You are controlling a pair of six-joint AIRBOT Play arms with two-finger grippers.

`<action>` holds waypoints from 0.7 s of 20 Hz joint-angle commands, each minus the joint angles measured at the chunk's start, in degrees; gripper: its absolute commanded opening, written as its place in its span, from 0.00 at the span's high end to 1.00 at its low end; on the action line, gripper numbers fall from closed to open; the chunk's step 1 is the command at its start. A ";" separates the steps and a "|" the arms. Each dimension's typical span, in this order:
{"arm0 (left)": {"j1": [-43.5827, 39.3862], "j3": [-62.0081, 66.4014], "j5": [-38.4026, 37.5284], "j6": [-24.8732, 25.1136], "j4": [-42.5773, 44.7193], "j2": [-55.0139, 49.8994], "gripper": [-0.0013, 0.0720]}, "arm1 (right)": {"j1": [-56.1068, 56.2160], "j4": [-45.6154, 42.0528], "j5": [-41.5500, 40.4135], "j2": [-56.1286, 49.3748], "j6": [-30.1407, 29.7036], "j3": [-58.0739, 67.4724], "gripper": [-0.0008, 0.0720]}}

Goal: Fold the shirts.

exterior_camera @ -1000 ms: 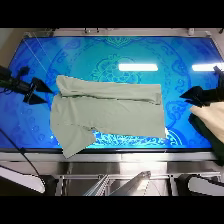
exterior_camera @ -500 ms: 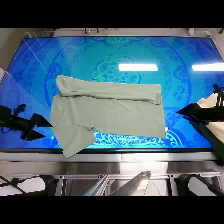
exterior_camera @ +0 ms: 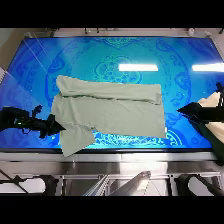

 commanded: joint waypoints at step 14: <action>-5.70 7.30 8.50 1.81 -1.57 0.42 0.94 | 4.98 2.67 -1.42 -11.50 3.21 -14.91 0.31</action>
